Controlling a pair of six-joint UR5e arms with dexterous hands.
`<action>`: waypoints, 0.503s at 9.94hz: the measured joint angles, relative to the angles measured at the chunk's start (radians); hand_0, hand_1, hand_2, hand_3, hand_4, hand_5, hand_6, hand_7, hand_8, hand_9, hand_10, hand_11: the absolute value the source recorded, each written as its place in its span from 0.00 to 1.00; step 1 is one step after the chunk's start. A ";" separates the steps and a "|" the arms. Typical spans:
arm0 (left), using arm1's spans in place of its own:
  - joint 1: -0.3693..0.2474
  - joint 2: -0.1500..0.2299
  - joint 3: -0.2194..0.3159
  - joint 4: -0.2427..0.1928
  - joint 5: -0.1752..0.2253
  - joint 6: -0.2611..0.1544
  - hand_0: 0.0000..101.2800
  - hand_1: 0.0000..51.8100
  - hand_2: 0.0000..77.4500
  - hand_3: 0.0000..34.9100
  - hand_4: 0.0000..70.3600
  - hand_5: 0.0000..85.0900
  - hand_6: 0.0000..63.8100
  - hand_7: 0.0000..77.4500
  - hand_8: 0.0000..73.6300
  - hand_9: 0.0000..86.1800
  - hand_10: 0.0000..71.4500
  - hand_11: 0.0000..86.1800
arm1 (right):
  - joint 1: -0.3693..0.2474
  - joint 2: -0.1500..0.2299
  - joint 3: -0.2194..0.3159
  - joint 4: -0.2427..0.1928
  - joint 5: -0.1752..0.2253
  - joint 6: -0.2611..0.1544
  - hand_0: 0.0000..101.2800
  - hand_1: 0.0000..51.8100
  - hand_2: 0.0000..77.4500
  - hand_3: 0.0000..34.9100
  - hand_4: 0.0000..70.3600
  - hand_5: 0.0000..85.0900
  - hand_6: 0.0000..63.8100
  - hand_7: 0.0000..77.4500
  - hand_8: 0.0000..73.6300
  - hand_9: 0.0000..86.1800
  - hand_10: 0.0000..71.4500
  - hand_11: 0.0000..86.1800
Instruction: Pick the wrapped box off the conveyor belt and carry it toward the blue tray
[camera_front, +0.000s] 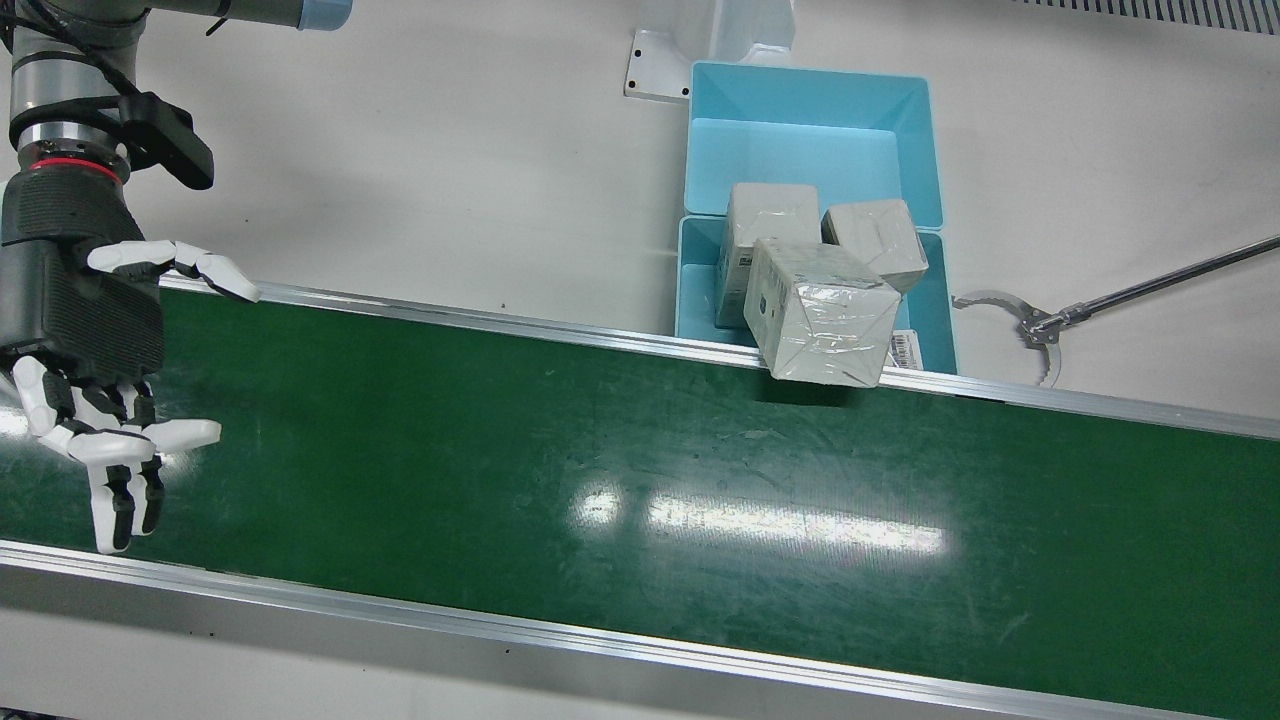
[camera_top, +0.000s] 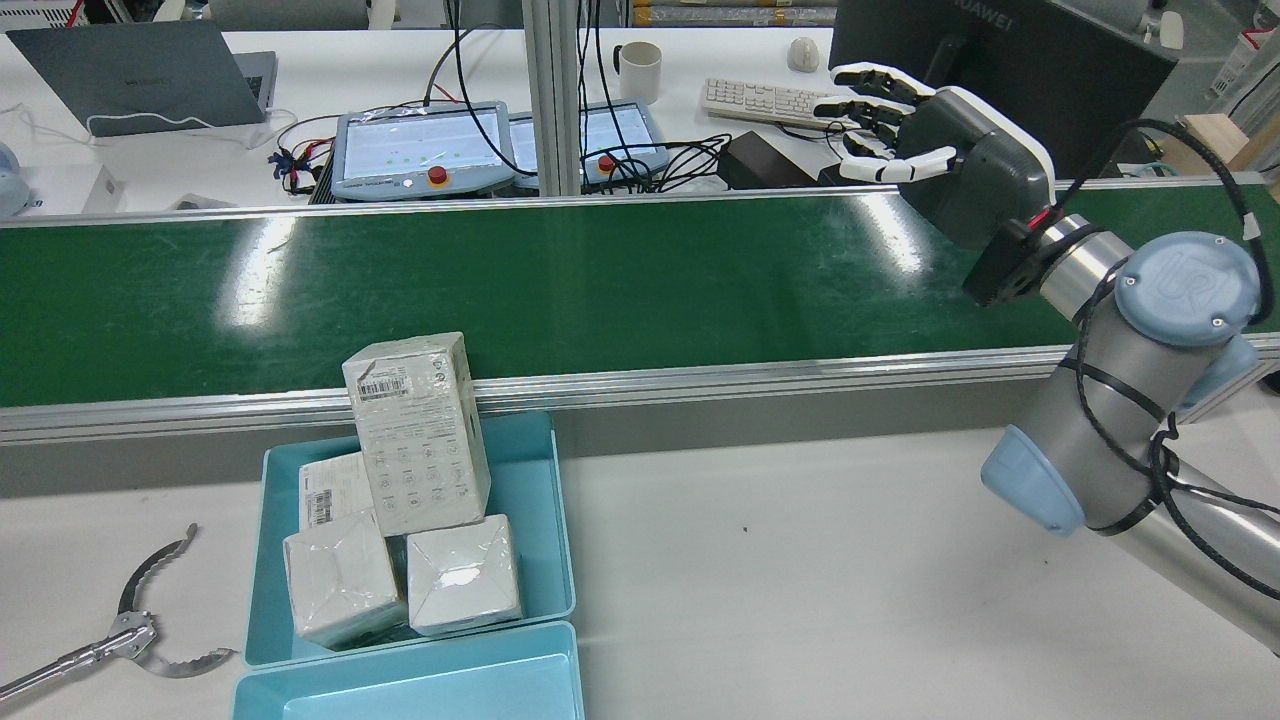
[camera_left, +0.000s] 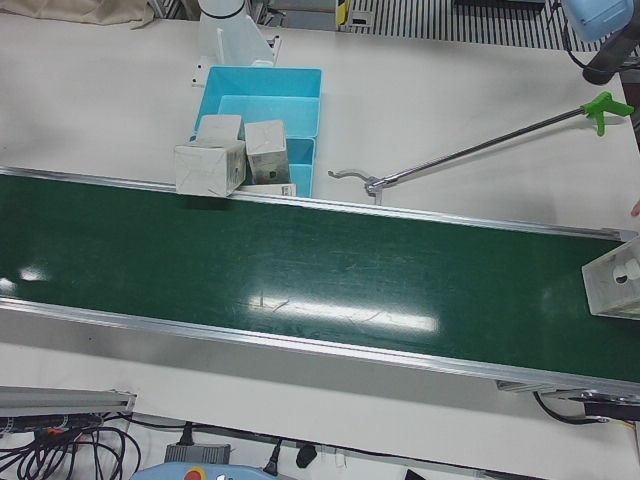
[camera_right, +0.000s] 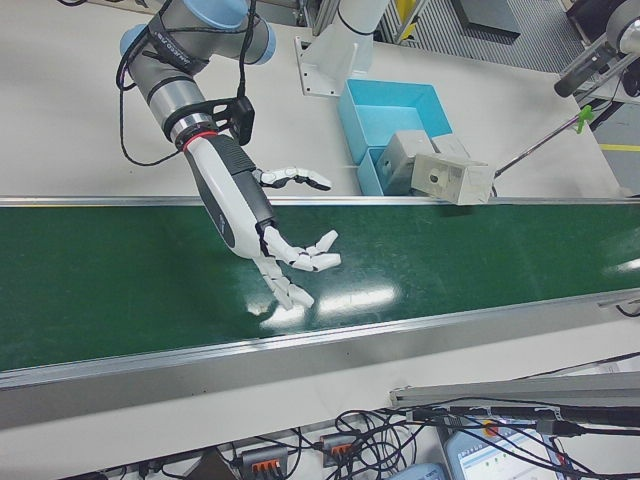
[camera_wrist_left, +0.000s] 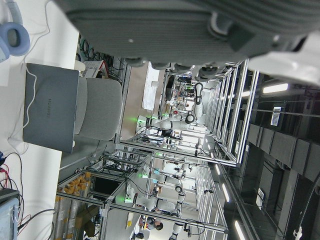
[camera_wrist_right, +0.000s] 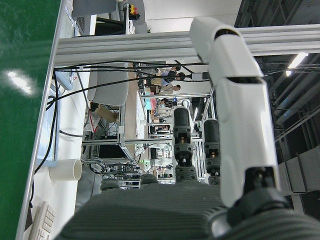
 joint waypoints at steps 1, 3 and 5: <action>0.000 0.000 0.000 0.000 0.000 0.000 0.00 0.00 0.01 0.00 0.00 0.01 0.00 0.00 0.00 0.00 0.01 0.00 | 0.000 0.000 -0.003 0.000 0.000 -0.001 0.50 0.40 0.31 0.35 0.10 0.35 0.53 0.38 0.00 0.20 0.00 0.06; 0.000 0.000 0.000 0.000 0.000 0.000 0.00 0.00 0.01 0.00 0.00 0.01 0.00 0.00 0.00 0.00 0.01 0.00 | 0.003 0.001 -0.004 0.001 0.001 0.000 0.51 0.39 0.32 0.45 0.13 0.38 0.00 0.27 0.00 0.06 0.00 0.02; 0.000 0.000 0.000 0.000 0.000 0.000 0.00 0.00 0.01 0.00 0.00 0.01 0.00 0.00 0.00 0.00 0.01 0.00 | 0.004 0.003 -0.004 0.001 0.001 0.001 0.50 0.39 0.32 0.51 0.14 0.39 0.03 0.28 0.00 0.06 0.00 0.02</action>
